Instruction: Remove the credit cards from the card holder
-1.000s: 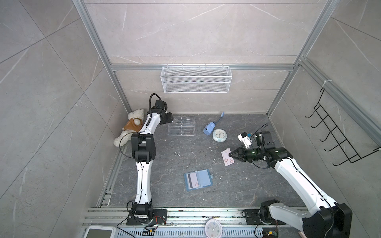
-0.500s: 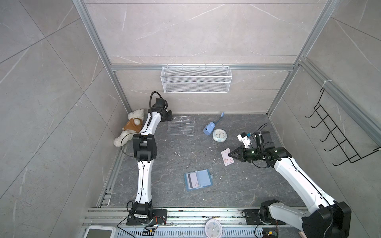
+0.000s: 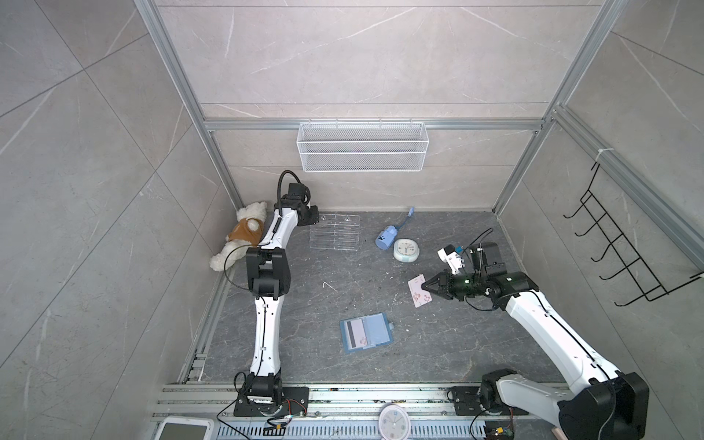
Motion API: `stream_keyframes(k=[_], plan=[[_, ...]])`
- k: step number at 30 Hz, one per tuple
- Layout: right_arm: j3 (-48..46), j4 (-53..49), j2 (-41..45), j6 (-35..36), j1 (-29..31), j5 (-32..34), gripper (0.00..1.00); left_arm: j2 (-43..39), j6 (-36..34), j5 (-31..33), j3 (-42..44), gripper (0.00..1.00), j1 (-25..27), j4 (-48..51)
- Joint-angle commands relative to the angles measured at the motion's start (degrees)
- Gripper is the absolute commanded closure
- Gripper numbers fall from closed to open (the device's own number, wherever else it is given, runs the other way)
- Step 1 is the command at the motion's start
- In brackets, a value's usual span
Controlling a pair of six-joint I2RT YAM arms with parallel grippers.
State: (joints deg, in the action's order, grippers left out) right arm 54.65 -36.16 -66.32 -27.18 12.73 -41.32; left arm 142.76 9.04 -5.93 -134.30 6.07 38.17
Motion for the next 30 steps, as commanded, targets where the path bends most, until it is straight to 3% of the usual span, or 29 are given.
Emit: stream_keyframes(k=[1,10,23,30], plan=[[-0.59,0.67,1.26,0.55,0.3,0.09,1.0,-4.25,-0.21,3.22,3.04,0.83,0.73,1.53],[-0.84,-0.25,3.41,0.29,0.37,0.28,1.0,-13.72,6.88,8.8,13.54,1.0,2.86,-0.65],[-1.3,-4.13,8.88,0.72,0.36,1.42,1.0,-30.02,18.35,15.53,29.08,1.0,9.62,2.33],[-1.34,-7.04,12.43,1.6,0.37,1.59,1.0,-37.04,22.95,17.58,37.41,1.0,17.06,1.38]])
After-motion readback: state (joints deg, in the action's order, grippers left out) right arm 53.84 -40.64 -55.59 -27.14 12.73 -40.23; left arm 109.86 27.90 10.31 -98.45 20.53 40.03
